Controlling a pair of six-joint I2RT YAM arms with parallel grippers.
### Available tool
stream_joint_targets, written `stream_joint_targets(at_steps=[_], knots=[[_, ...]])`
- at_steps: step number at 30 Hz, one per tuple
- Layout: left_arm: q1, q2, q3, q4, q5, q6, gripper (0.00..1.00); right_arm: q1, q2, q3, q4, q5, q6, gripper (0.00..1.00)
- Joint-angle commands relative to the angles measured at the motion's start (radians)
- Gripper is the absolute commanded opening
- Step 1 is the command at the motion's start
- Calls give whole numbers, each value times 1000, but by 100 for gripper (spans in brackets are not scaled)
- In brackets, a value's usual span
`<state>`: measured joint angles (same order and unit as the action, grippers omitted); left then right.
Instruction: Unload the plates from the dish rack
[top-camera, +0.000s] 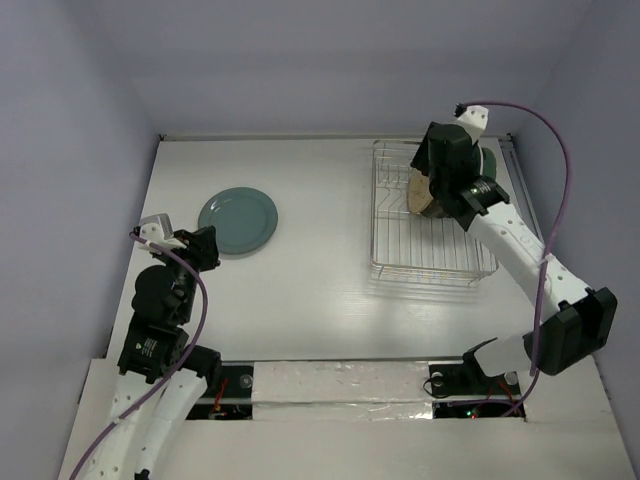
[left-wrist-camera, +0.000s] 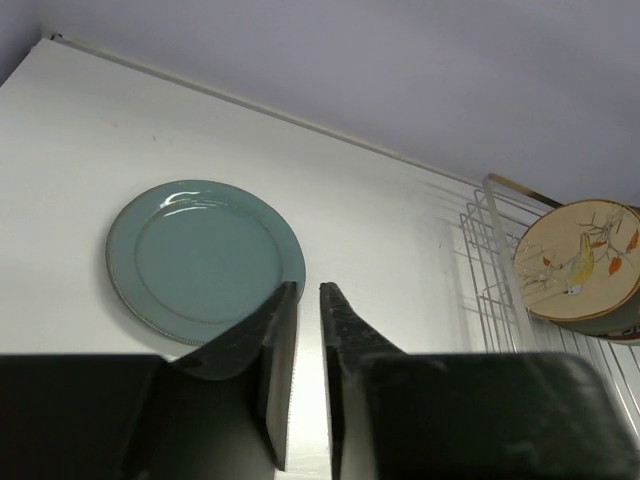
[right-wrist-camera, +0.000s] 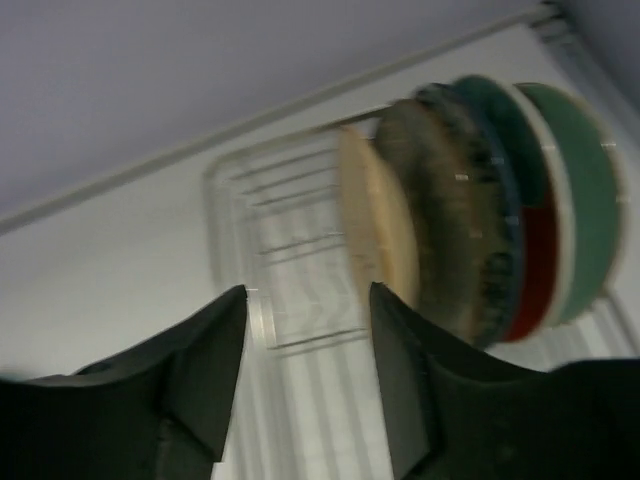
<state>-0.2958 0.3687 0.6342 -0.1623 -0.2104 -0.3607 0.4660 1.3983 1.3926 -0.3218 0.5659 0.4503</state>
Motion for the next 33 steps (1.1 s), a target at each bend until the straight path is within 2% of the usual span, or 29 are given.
stream_joint_targets(at_steps=[1,4,10,14,18,21,24,25,33], knots=[[-6,-7,-1,35,3,0,14,-35,57,23,-212,193,-117,60],[-6,-8,-1,35,3,0,30,-92,102,62,-215,140,-153,62],[-6,-7,-1,35,3,0,42,-145,250,175,-244,111,-190,57],[-6,-7,1,35,3,2,44,-145,373,264,-295,161,-212,48],[-16,-8,-1,33,3,2,45,-145,439,353,-339,184,-240,29],[-16,-11,-1,33,3,0,45,-145,462,420,-370,189,-269,27],[-16,-14,-1,32,3,0,45,-145,496,497,-431,206,-288,3],[-16,-14,2,33,3,2,46,-145,501,512,-459,213,-291,0],[-16,-16,1,33,3,0,46,-145,423,646,-506,236,-351,0]])
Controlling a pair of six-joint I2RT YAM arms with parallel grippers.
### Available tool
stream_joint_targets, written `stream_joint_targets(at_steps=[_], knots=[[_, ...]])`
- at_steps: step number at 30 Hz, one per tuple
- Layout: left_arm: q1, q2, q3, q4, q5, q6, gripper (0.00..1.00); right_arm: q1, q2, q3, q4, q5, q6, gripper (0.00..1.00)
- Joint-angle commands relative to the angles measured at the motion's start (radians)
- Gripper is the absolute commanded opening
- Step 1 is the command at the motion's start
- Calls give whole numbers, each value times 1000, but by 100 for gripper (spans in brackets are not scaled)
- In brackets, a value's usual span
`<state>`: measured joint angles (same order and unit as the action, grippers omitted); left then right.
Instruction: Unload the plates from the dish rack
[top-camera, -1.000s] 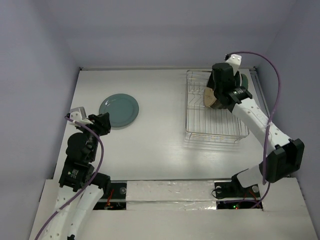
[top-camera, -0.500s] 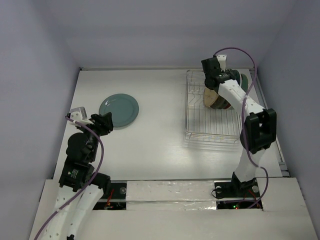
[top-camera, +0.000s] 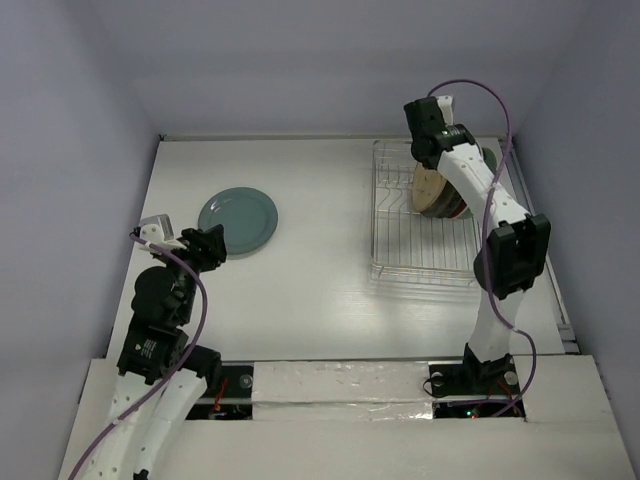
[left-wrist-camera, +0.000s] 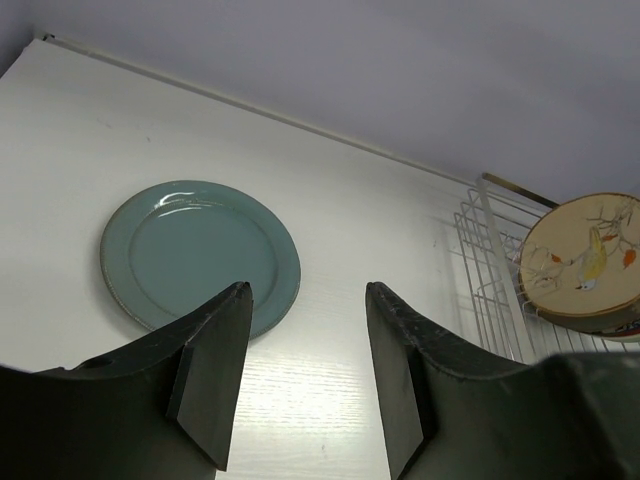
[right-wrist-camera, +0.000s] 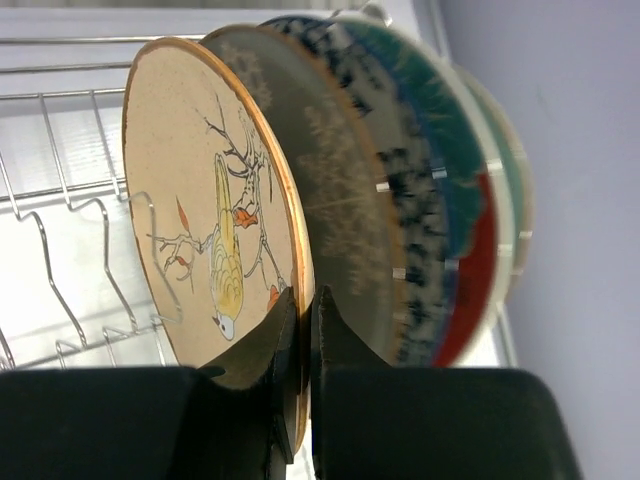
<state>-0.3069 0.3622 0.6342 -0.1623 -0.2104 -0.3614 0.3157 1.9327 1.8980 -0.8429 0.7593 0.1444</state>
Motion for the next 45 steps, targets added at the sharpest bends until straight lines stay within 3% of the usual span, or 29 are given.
stream_joint_targets(at_steps=[1,9,15,20,23,28,35,45], knots=[[-5,-9,1,32,3,1,46,5,-124,159,5,43,-48,0],[-5,-2,-1,35,3,1,46,23,-320,127,65,-17,-3,0],[-5,6,-1,37,3,-1,46,34,-489,-83,246,-230,90,0],[-5,15,-2,38,3,-1,46,104,-514,-276,545,-579,269,0],[-5,23,-2,38,3,-2,46,193,-433,-307,714,-704,358,0],[-5,30,-1,33,3,-2,46,282,-163,-191,912,-863,575,0],[5,26,-2,37,3,-2,46,370,154,-4,975,-925,747,0],[14,23,-4,38,3,-4,46,427,387,105,981,-917,882,0]])
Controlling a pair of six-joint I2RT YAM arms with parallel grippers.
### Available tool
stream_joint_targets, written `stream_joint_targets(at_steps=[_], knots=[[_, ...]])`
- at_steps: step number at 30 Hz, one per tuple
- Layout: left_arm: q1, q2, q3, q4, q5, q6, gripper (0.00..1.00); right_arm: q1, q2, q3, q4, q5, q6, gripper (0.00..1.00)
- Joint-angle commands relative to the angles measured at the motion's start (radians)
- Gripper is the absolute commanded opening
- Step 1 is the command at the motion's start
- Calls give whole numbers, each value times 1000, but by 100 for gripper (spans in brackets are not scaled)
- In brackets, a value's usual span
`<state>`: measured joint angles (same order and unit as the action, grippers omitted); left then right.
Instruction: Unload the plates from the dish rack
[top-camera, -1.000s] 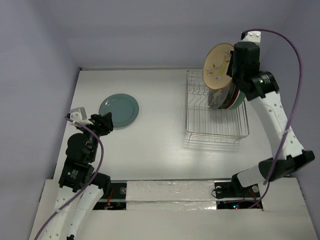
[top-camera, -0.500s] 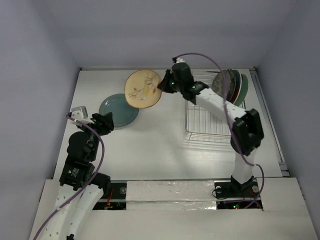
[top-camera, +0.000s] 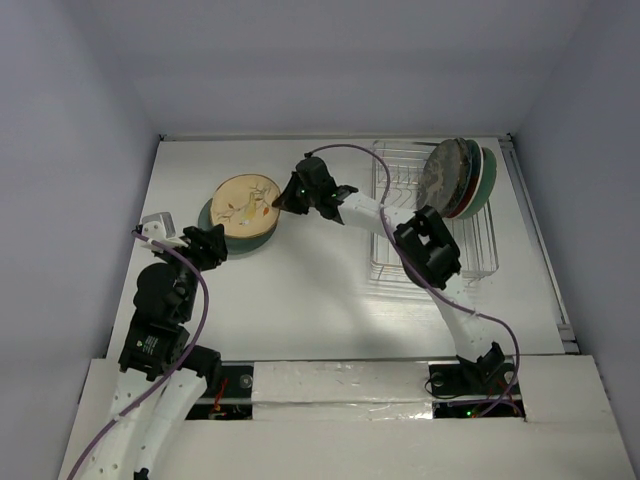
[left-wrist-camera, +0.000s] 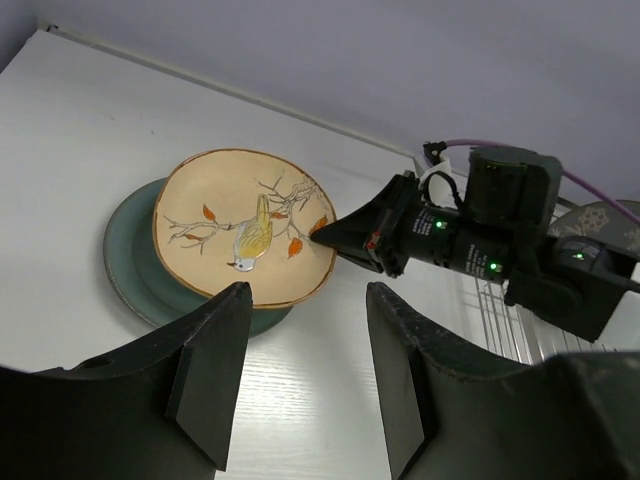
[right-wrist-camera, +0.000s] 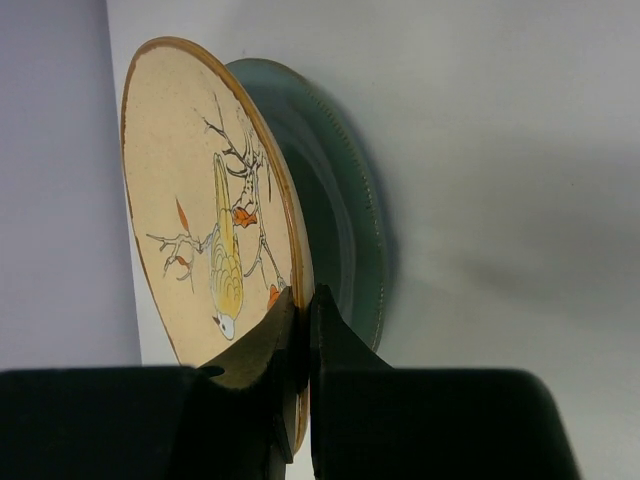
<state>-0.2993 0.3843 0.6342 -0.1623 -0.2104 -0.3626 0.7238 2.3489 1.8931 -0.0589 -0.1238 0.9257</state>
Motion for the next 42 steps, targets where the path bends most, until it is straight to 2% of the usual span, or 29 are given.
stream_joint_targets(at_steps=[1,6,9,10,16,17,20,22,23,25,26,28,30,31,32,34,35,37,38,40,42], knots=[[6,1,-4,40,3,-2,46,28,-8,115,194,-33,107,0],[6,-2,-4,40,3,-1,46,49,52,164,153,-27,114,0],[6,-5,-4,40,3,-1,46,60,70,172,131,-16,113,7],[6,-4,-4,40,3,-2,46,60,75,170,125,-16,113,15],[6,-8,-4,40,3,-1,46,71,46,112,97,19,78,45],[6,-12,-4,40,3,-2,46,71,33,85,90,35,67,57],[6,-15,-4,40,3,-1,46,71,-29,32,45,88,-4,72],[6,-16,-4,40,3,-1,46,71,-90,5,7,118,-62,77],[6,-18,-4,40,3,-2,46,71,-114,-11,-18,172,-79,84],[6,-21,-4,40,3,-2,46,71,-182,-58,-56,203,-143,86],[6,-24,-2,40,3,-1,46,71,-209,-69,-73,245,-163,86],[6,-25,-1,37,3,2,46,71,-279,-132,-96,279,-246,78],[6,-28,-2,35,3,1,46,71,-423,-189,-122,399,-327,35],[6,-28,-2,35,3,1,46,53,-475,-250,-159,444,-358,3],[6,-31,-2,37,3,1,38,37,-578,-282,-182,539,-384,0],[6,-35,-4,38,3,1,27,-38,-678,-374,-263,610,-450,0],[6,-36,-4,37,3,-1,14,-72,-726,-402,-289,657,-467,0],[-3,-42,-1,33,3,-1,4,-142,-844,-451,-366,706,-501,0],[-3,-47,-1,30,3,-2,0,-211,-874,-494,-384,736,-516,0],[-12,-47,1,27,3,-2,0,-282,-930,-515,-451,786,-547,0],[-21,-45,2,27,3,-2,1,-375,-947,-531,-473,774,-576,12]])
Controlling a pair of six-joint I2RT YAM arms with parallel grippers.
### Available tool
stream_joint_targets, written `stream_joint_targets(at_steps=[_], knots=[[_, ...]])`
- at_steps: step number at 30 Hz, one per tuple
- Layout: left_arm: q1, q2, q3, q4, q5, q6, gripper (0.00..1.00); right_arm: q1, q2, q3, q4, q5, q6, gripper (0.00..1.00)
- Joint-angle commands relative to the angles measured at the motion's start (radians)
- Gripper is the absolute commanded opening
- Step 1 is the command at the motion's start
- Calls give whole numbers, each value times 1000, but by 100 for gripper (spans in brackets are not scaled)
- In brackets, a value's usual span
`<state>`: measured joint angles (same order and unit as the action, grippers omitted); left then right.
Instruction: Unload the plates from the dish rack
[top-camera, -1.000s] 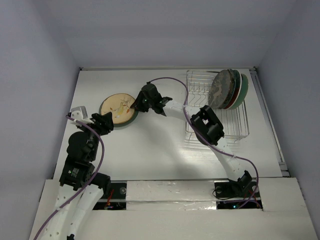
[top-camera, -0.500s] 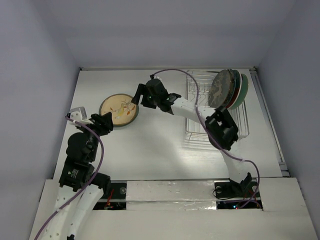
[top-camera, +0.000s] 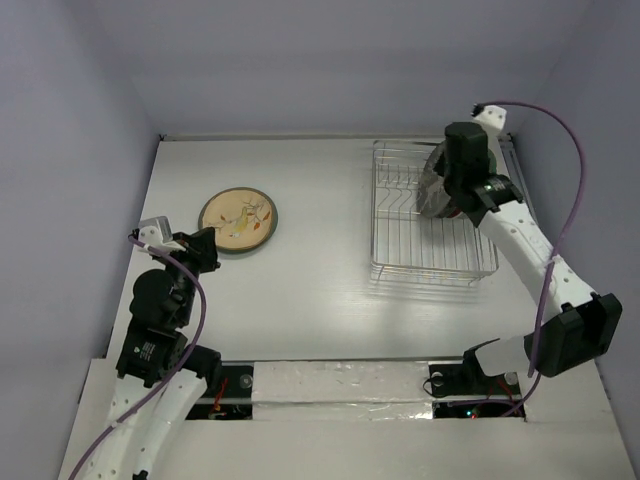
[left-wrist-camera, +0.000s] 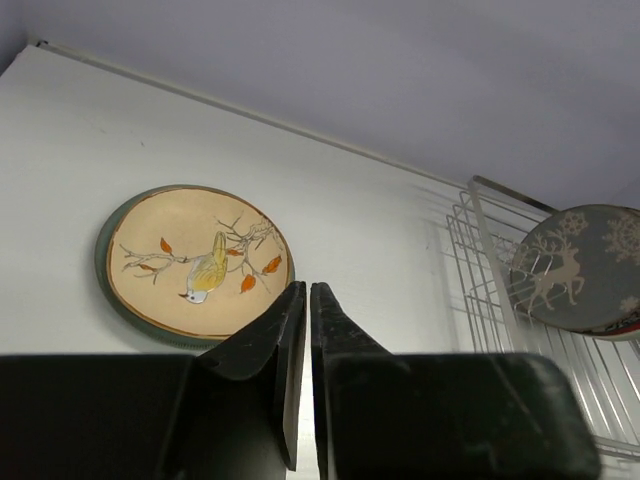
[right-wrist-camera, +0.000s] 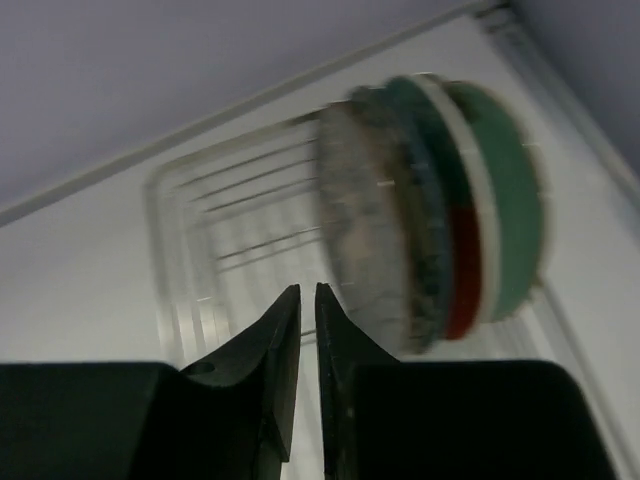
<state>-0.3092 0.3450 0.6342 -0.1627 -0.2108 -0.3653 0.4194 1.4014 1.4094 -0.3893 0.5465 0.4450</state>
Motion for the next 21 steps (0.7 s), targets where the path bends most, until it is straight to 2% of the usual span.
stream_joint_targets(at_steps=[1,2,5,9,21], knots=[[-11,-6,1,29,4,2,4,-94,-1,-47,-149,98,-104,19],[-21,-6,1,29,4,0,12,-114,1,-47,-146,87,-117,29],[-21,-5,1,29,4,0,20,-166,28,-29,-134,37,-144,41],[-21,-8,1,31,4,0,21,-203,88,19,-126,-32,-154,41],[-21,-8,1,29,4,0,22,-257,272,94,-111,-43,-178,40]])
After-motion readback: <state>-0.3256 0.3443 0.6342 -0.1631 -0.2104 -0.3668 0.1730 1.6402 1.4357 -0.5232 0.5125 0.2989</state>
